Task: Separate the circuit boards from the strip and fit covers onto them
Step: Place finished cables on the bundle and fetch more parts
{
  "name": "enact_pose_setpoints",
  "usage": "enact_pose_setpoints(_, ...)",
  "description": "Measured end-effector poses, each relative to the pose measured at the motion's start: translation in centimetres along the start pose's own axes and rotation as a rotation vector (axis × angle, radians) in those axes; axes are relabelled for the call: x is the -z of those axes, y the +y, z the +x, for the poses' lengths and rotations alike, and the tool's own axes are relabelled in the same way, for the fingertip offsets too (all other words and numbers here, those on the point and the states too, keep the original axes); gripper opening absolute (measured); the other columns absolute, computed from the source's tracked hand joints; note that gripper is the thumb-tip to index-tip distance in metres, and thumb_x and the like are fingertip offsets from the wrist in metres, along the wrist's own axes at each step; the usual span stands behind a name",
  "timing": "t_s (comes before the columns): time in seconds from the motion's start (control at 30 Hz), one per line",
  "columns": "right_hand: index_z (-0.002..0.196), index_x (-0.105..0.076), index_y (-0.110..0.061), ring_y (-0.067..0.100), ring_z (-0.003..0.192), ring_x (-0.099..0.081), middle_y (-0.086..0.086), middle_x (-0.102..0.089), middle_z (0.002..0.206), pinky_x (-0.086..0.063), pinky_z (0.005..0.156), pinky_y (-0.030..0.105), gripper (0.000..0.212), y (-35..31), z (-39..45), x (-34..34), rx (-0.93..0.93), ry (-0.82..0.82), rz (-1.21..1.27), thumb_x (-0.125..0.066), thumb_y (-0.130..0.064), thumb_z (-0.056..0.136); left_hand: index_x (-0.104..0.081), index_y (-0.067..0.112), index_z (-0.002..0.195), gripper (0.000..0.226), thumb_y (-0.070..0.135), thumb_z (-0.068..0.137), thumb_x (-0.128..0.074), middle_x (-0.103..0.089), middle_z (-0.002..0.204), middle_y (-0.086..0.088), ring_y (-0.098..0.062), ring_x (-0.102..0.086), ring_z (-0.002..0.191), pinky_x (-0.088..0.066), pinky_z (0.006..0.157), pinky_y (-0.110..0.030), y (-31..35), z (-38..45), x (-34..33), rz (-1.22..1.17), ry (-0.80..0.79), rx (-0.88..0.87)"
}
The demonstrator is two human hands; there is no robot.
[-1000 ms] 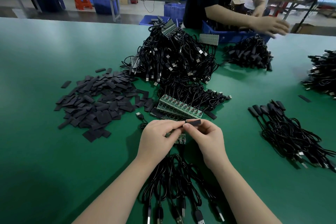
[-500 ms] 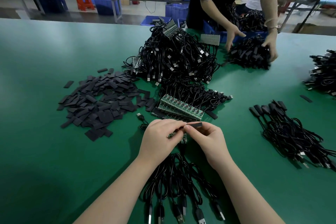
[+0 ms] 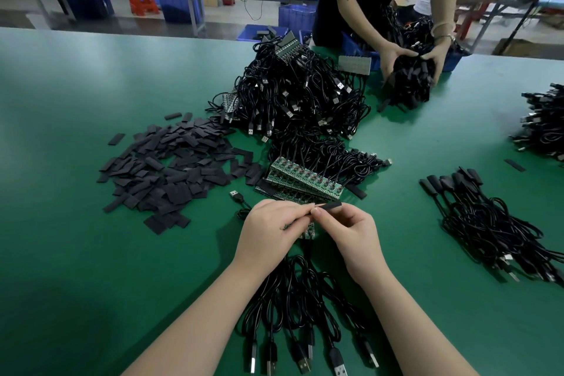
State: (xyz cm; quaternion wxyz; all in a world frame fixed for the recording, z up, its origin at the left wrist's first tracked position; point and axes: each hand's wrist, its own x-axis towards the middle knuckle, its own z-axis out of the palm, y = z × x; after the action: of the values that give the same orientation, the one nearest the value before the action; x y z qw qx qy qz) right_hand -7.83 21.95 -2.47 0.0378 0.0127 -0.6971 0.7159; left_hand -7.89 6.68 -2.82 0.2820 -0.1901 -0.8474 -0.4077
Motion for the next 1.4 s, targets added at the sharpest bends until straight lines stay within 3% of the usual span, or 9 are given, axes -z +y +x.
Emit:
enact_pose_setpoints(0.23,0.078,-0.078,-0.026,0.011,0.066,-0.056,0.003,-0.068,0.069,-0.046,0.062,0.025,0.020,0.02,-0.07,0.15,-0.004,-0.034,0.000,-0.076,-0.044,0.070,-0.078,0.018,0.100,0.021,0.015,0.081,-0.070,-0.075,0.090,0.010,-0.002,-0.062,0.090,-0.043,0.086,-0.016,0.20,0.11,0.19,0.012,-0.018,0.012)
enact_pose_setpoints(0.33,0.084,-0.079,-0.025,0.012,0.073,-0.062,0.010,-0.074,0.080,-0.051,0.068,0.026,0.022,-0.03,-0.07,0.31,0.003,-0.055,0.009,-0.076,-0.043,0.072,-0.078,0.019,0.098,0.019,0.016,0.081,-0.069,-0.075,0.090,0.011,-0.002,-0.063,0.088,-0.044,0.086,-0.020,0.25,0.14,0.20,0.011,-0.022,-0.010)
enact_pose_setpoints(0.43,0.084,-0.080,-0.027,0.012,0.072,-0.064,0.007,-0.075,0.080,-0.053,0.067,0.027,0.019,-0.05,0.07,0.51,-0.008,-0.068,-0.028,-0.079,-0.042,0.072,-0.078,0.018,0.097,0.019,0.021,0.084,-0.064,-0.075,0.091,0.010,-0.002,-0.064,0.088,-0.045,0.085,-0.023,0.13,0.18,0.29,0.029,-0.039,-0.035)
enact_pose_setpoints(0.53,0.083,-0.080,-0.027,0.013,0.072,-0.063,0.008,-0.075,0.081,-0.052,0.067,0.027,0.007,-0.03,0.27,0.57,-0.021,-0.092,-0.033,-0.082,-0.030,0.077,-0.078,0.018,0.098,0.019,0.014,0.081,-0.069,-0.075,0.093,0.009,-0.004,-0.066,0.091,-0.045,0.086,-0.026,-0.21,0.30,0.41,0.047,-0.051,-0.041)
enact_pose_setpoints(0.63,0.083,-0.080,-0.030,0.011,0.071,-0.061,0.007,-0.076,0.081,-0.050,0.066,0.026,0.011,-0.02,0.23,0.47,-0.011,-0.085,-0.050,-0.081,-0.035,0.074,-0.078,0.019,0.100,0.021,0.014,0.082,-0.069,-0.075,0.095,0.009,-0.001,-0.063,0.093,-0.043,0.088,-0.024,-0.48,0.31,0.54,0.049,-0.069,-0.028)
enact_pose_setpoints(0.77,0.083,-0.081,-0.028,0.015,0.069,-0.058,0.009,-0.073,0.075,-0.047,0.066,0.034,0.006,0.26,0.10,0.44,-0.027,-0.041,-0.010,-0.080,-0.032,0.078,-0.078,0.019,0.099,0.019,0.019,0.082,-0.071,-0.075,0.094,0.009,0.000,-0.062,0.093,-0.043,0.087,-0.021,-0.39,0.32,0.47,0.033,-0.056,-0.008)
enact_pose_setpoints(0.93,0.082,-0.080,-0.027,0.017,0.066,-0.049,0.006,-0.063,0.069,-0.039,0.063,0.035,0.002,0.45,0.10,0.46,-0.027,-0.021,0.004,-0.079,-0.028,0.082,-0.079,0.020,0.097,0.017,0.020,0.081,-0.072,-0.075,0.091,0.010,-0.001,-0.062,0.090,-0.044,0.086,-0.022,-0.18,0.33,0.29,0.025,-0.034,0.000)
enact_pose_setpoints(1.13,0.080,-0.080,-0.025,0.011,0.061,-0.048,-0.006,-0.061,0.061,-0.039,0.056,0.022,0.004,0.54,0.25,0.56,-0.038,-0.004,0.011,-0.077,-0.027,0.083,-0.079,0.021,0.097,0.017,0.022,0.081,-0.072,-0.075,0.090,0.011,0.000,-0.063,0.089,-0.043,0.086,-0.021,-0.14,0.32,0.26,0.012,-0.034,0.023)
enact_pose_setpoints(1.4,0.066,-0.073,-0.025,0.013,0.059,-0.047,-0.004,-0.059,0.060,-0.038,0.055,0.027,0.017,0.44,0.25,0.54,-0.040,-0.039,-0.027,-0.079,-0.038,0.076,-0.079,0.014,0.096,0.018,0.016,0.079,-0.073,-0.075,0.084,0.006,-0.004,-0.063,0.081,-0.047,0.081,-0.024,0.18,0.04,0.15,-0.025,0.003,-0.011)
